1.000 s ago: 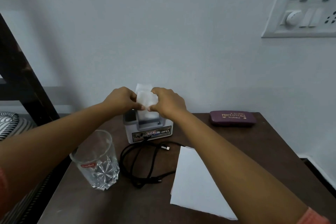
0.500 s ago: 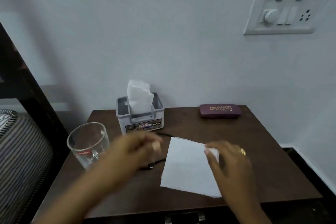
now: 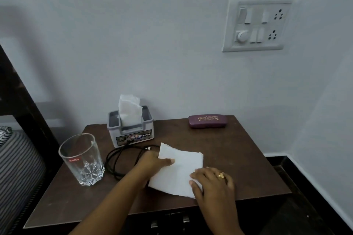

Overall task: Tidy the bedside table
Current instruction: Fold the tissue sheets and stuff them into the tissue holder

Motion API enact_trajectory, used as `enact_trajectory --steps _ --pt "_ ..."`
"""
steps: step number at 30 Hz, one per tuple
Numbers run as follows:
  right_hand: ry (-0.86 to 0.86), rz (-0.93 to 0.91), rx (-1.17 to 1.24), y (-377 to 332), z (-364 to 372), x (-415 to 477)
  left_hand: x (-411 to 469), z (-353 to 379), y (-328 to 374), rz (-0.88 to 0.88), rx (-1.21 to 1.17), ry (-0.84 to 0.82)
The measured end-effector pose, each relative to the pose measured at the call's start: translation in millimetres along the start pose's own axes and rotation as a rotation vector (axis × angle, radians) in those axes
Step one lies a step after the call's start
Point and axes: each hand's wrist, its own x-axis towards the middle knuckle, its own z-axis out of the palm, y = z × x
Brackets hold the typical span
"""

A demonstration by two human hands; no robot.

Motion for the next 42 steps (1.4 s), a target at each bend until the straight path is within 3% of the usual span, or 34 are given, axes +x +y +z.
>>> enact_trajectory --steps 2,5,7,9,12,14,16,22,25,29,42 --pt "-0.027 0.004 0.024 0 0 -1 2 4 3 0.023 0.053 0.077" --pt "0.006 0.050 0.152 0 -3 -1 -8 5 11 0.033 -0.049 0.094" --pt "0.034 0.251 0.536 -3 -16 5 -20 4 19 0.035 -0.197 0.004" --pt "-0.012 0.553 1.092 -6 -32 12 -34 2 30 0.043 -0.349 -0.102" --pt "-0.228 0.882 1.729 -9 -46 20 -52 -1 41 0.054 -0.543 -0.219" --pt "-0.468 0.923 1.930 -14 -53 17 -60 -2 40 0.062 -0.608 -0.251" --pt "-0.576 0.910 2.058 -15 -58 16 -61 -2 30 0.069 -0.621 -0.224" --pt "-0.669 0.831 1.784 -1 -54 27 -43 3 -17 0.023 -0.607 -0.058" --pt "-0.692 0.766 1.518 0 -44 33 -35 9 -30 -0.006 -0.591 -0.045" --pt "-0.596 0.729 1.266 3 -32 43 -26 11 -40 -0.021 -0.553 -0.083" --pt "-0.639 0.734 1.282 8 -27 55 -21 -1 -44 0.011 -0.467 -0.154"
